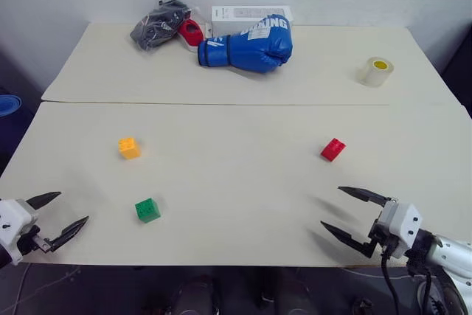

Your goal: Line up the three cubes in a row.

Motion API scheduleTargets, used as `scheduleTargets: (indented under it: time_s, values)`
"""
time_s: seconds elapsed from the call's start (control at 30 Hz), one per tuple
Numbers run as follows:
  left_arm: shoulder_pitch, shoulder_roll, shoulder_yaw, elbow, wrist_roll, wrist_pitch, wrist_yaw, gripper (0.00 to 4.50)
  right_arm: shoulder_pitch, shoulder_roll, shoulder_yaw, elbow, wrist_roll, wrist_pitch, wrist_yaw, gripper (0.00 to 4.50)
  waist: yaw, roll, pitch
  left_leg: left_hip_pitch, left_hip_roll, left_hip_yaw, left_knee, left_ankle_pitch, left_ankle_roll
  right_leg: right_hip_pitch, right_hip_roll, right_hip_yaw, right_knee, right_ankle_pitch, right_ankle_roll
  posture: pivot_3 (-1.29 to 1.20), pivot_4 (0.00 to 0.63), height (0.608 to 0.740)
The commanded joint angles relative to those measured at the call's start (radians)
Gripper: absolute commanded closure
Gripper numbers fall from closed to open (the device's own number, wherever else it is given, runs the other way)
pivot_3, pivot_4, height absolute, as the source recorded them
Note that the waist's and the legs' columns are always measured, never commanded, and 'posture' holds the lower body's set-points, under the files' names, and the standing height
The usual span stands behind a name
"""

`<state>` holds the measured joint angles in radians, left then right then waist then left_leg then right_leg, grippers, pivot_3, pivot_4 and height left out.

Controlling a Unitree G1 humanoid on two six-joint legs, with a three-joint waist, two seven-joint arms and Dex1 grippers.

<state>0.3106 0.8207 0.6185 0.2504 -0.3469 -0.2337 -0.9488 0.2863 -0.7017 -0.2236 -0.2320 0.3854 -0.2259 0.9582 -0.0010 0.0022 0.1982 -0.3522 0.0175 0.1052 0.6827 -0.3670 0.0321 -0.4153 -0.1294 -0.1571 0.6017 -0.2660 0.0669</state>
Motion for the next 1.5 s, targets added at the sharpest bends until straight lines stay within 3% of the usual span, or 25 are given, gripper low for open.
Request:
scheduleTargets:
  time_s: [0.03,0.2,0.33,0.43,0.63,0.73,0.93,1.1,1.3,1.4,1.5]
  values:
    - [-0.018,0.027,0.037,0.019,-0.001,-0.022,0.011,0.04,-0.018,0.006,-0.002,-0.030,0.017,0.011,-0.004,0.00,0.000,0.000,0.000,0.000,0.000,0.000,0.000,0.000,0.000,0.000,0.000,0.000,0.000,0.000,0.000,0.00,0.150,0.740]
    - [-0.019,0.052,0.015,-0.138,-0.166,0.226,-0.085,0.04,-0.013,0.038,-0.038,-0.049,0.035,0.028,-0.047,0.00,0.004,0.000,0.000,0.000,0.000,0.000,0.000,0.001,0.002,0.000,0.000,0.000,0.000,0.000,0.000,0.00,0.150,0.740]
    - [-0.096,0.052,-0.021,-0.282,-0.280,0.394,-0.090,0.04,0.072,0.045,-0.143,-0.042,0.058,0.047,-0.080,0.00,0.022,0.000,0.000,-0.001,-0.001,-0.001,0.000,0.002,0.003,0.001,-0.001,0.000,0.000,0.000,0.000,0.00,0.150,0.740]
    - [-0.157,0.057,-0.099,-0.400,-0.293,0.450,-0.104,0.04,0.160,0.064,-0.249,0.010,0.065,0.028,-0.093,0.00,0.029,0.000,0.000,0.000,-0.002,-0.001,0.000,0.002,0.003,0.002,-0.001,0.000,0.000,0.000,0.000,0.00,0.150,0.740]
    - [-0.256,0.043,-0.209,-0.464,-0.285,0.492,-0.122,0.04,0.218,0.119,-0.305,0.100,0.041,-0.010,-0.109,0.00,0.016,0.001,0.000,0.001,-0.001,0.001,0.000,0.002,0.002,0.002,0.001,0.001,0.001,0.000,0.001,0.00,0.150,0.740]
    - [-0.305,0.029,-0.264,-0.479,-0.289,0.513,-0.126,0.04,0.137,0.105,-0.299,0.120,0.055,0.013,-0.123,0.00,0.002,0.001,0.000,0.003,-0.001,0.002,0.000,0.003,0.002,0.002,0.001,0.002,0.003,0.000,0.001,0.00,0.150,0.740]
    - [-0.361,-0.001,-0.339,-0.487,-0.274,0.517,-0.135,0.04,-0.170,-0.007,-0.208,0.205,0.091,0.187,-0.072,0.00,-0.006,0.002,0.001,0.004,-0.002,0.003,0.000,0.004,0.002,0.001,0.001,0.004,0.006,0.000,0.000,0.00,0.150,0.740]
    - [-0.408,-0.011,-0.383,-0.478,-0.257,0.515,-0.140,0.04,-0.515,-0.057,-0.023,0.432,-0.004,0.305,-0.010,0.00,-0.002,0.002,0.001,0.002,-0.002,0.002,0.001,0.007,0.002,0.001,0.001,0.001,0.007,0.000,-0.001,0.00,0.150,0.740]
    - [-0.417,-0.007,-0.405,-0.487,-0.249,0.520,-0.156,0.04,-0.744,-0.060,0.093,0.687,-0.088,0.274,0.094,0.00,0.001,0.002,0.001,-0.002,-0.004,0.000,0.001,0.009,0.004,0.000,0.000,-0.002,0.007,0.000,0.001,0.00,0.150,0.740]
    - [-0.424,-0.011,-0.412,-0.490,-0.245,0.523,-0.157,0.00,-0.804,-0.049,0.120,0.762,-0.119,0.252,0.114,0.56,-0.002,0.002,0.001,-0.002,-0.004,0.000,0.002,0.009,0.005,0.001,0.000,-0.002,0.006,0.001,0.002,0.00,0.150,0.740]
    - [-0.430,-0.014,-0.417,-0.494,-0.243,0.526,-0.154,0.00,-0.840,-0.039,0.124,0.814,-0.121,0.202,0.153,1.57,-0.002,0.002,0.001,-0.002,-0.004,0.000,0.002,0.010,0.005,0.001,0.000,-0.002,0.007,0.001,0.002,0.00,0.150,0.740]
